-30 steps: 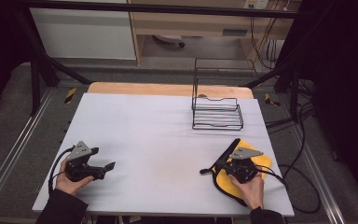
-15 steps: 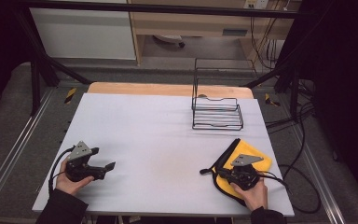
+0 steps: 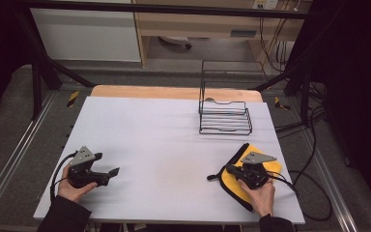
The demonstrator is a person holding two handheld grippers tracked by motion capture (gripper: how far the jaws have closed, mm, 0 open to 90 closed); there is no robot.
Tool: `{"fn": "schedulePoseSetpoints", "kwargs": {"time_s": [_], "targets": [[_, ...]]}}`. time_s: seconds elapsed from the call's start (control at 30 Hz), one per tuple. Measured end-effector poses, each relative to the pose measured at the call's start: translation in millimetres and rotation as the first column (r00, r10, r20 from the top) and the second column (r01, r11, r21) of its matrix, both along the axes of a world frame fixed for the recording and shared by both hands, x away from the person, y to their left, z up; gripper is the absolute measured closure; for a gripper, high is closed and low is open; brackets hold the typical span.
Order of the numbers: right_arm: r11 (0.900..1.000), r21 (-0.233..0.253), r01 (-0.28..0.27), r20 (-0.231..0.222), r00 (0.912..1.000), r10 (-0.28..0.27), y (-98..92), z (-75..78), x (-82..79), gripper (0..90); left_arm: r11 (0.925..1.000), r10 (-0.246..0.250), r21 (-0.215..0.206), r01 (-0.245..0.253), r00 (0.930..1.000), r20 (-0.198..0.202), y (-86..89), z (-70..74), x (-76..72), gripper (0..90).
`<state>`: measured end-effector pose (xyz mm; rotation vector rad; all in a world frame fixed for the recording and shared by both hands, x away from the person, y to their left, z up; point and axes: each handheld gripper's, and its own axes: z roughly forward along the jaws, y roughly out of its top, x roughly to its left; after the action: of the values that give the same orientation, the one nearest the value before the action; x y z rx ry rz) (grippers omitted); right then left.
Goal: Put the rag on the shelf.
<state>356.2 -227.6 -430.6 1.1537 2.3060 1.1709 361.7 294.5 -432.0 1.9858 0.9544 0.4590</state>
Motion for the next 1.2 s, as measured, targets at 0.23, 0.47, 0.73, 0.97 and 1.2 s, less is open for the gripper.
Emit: {"fn": "schedulePoseSetpoints", "kwargs": {"time_s": [0.23, 0.47, 0.73, 0.97, 1.2], "targets": [[0.996, -0.09, -0.001, -0.014, 0.9999, 0.0, 4.9, -10.7, 2.6, 78.6, 1.0, 0.001, -0.003, -0.001, 1.0, 0.001, 0.3, 0.2, -0.4, 8.6], [0.999, -0.024, -0.033, -0.022, 0.9992, 0.033, 4.8, -4.4, -25.7, 59.8, 1.0, 0.002, -0.001, -0.002, 1.0, -0.001, -0.4, 0.5, -0.8, 8.6], [0.994, -0.108, -0.024, -0.024, 0.9995, 0.021, 18.4, -19.1, -27.9, 53.9, 1.0, -0.002, 0.003, 0.002, 1.0, 0.0, -0.9, 0.6, -1.1, 8.6], [0.978, -0.206, -0.018, 0.038, 0.9989, 0.026, 25.5, -22.2, -31.1, 61.4, 1.0, -0.004, 0.005, 0.004, 1.0, 0.002, -1.5, 0.9, -1.6, 8.8], [0.975, -0.224, 0.007, 0.012, 0.9999, -0.005, 24.8, -16.8, -28.1, 79.8, 1.0, 0.002, -0.002, -0.002, 1.0, 0.001, -0.7, 1.0, -1.6, 8.8]]}}
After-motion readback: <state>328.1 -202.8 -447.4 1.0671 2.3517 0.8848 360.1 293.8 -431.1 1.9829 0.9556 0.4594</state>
